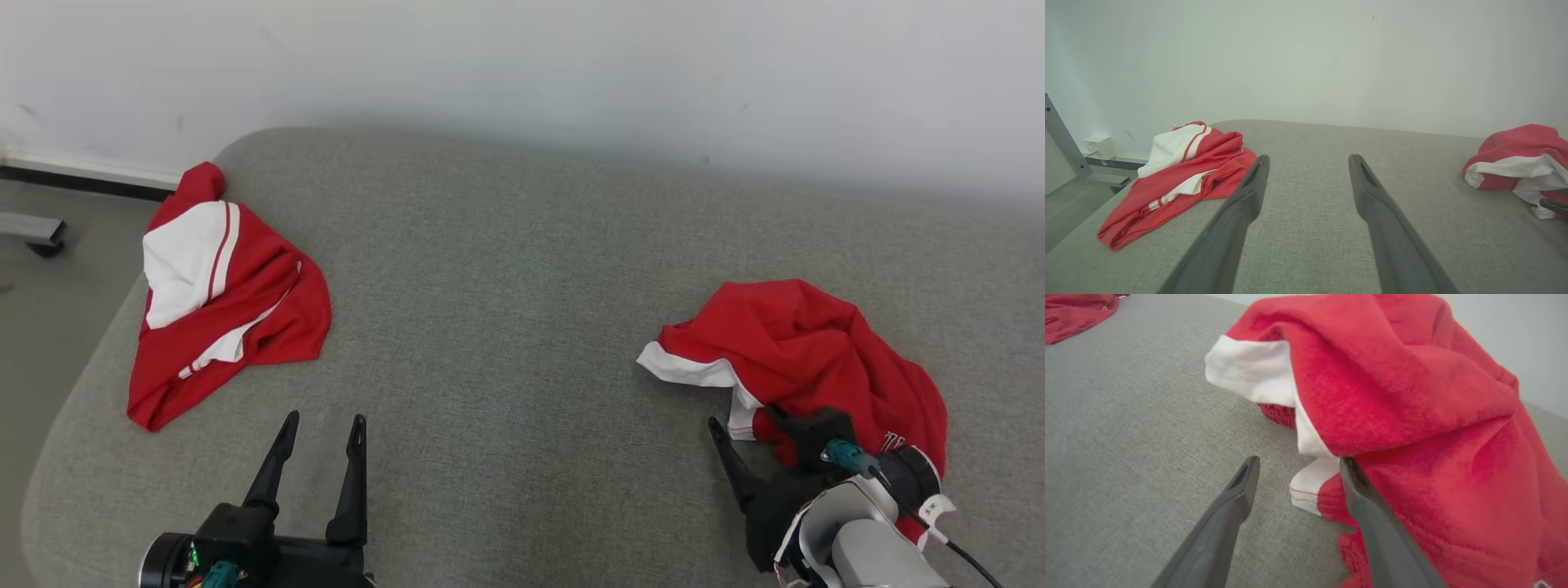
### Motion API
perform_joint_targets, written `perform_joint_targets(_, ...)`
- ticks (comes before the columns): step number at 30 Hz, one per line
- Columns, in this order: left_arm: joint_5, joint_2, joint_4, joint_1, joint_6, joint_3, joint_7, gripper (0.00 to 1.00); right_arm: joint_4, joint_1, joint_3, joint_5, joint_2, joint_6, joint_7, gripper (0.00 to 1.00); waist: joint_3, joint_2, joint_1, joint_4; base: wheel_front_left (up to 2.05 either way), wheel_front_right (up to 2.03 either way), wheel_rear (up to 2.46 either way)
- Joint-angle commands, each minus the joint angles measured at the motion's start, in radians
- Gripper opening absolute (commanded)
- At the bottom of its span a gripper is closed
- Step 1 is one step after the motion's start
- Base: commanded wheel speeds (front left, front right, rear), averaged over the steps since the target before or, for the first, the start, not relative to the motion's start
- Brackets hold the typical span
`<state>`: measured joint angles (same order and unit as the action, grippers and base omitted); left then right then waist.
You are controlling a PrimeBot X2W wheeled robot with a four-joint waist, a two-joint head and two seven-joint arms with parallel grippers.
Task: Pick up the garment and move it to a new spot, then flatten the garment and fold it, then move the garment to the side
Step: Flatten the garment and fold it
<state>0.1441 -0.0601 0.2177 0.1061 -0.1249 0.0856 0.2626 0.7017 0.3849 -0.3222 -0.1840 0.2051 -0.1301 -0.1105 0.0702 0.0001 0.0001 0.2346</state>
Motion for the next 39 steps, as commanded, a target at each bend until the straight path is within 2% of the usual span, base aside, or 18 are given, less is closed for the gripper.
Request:
perform_joint_targets(1, 0.006, 0.004, 0.002, 0.013, -0.006, 0.002, 0.003, 1.00, 0.023, 0.020, -0.008, 0.011, 0.012, -0.001, -0.007, 1.00, 0.029, -0.0001, -0.0001, 0.032, 0.00, 0.00, 0.00)
perform_joint_targets(9, 0.015, 0.009, 0.004, 0.018, -0.003, 0.001, 0.003, 1.00, 0.212, 0.098, -0.023, 0.041, 0.011, -0.001, -0.008, 1.00, 0.038, -0.0001, -0.0001, 0.063, 0.00, 0.00, 0.00)
perform_joint_targets(10, 0.014, 0.009, 0.003, 0.016, -0.002, -0.001, 0.003, 1.00, 0.231, 0.099, -0.024, 0.040, 0.009, -0.001, -0.006, 0.62, 0.038, -0.0001, -0.0001, 0.064, 0.00, 0.00, 0.00)
perform_joint_targets(12, 0.016, 0.010, 0.003, 0.013, 0.000, -0.003, 0.003, 1.00, 0.267, 0.104, -0.027, 0.040, 0.006, -0.001, -0.001, 0.00, 0.035, -0.0001, -0.0001, 0.064, 0.00, 0.00, 0.00)
perform_joint_targets(16, 0.017, 0.010, 0.008, 0.000, 0.004, -0.011, 0.003, 1.00, 0.299, 0.124, -0.032, 0.032, -0.009, -0.001, -0.036, 0.00, 0.021, -0.0001, -0.0001, 0.051, 0.00, 0.00, 0.00)
perform_joint_targets(21, 0.015, 0.010, 0.014, -0.019, 0.004, -0.021, 0.003, 1.00, 0.277, 0.124, -0.066, -0.001, -0.044, -0.001, -0.108, 0.00, -0.023, -0.0001, -0.0001, 0.020, 0.00, 0.00, 0.00)
perform_joint_targets(27, 0.004, 0.009, 0.015, -0.053, 0.001, -0.030, 0.003, 1.00, 0.143, 0.059, -0.159, -0.067, -0.044, -0.001, -0.146, 0.00, -0.084, -0.0001, -0.0001, -0.042, 0.00, 0.00, 0.00)
perform_joint_targets(33, 0.007, 0.010, 0.006, -0.073, -0.002, -0.033, 0.003, 1.00, -0.099, -0.066, -0.203, -0.116, 0.028, -0.001, -0.151, 0.00, -0.106, -0.0001, -0.0001, -0.115, 0.00, 0.00, 0.00)
perform_joint_targets(39, 0.015, 0.010, 0.001, -0.086, -0.004, -0.030, 0.003, 1.00, -0.366, -0.254, -0.086, -0.112, 0.109, -0.001, -0.111, 0.00, -0.109, -0.0001, -0.0001, -0.179, 0.00, 0.00, 0.00)
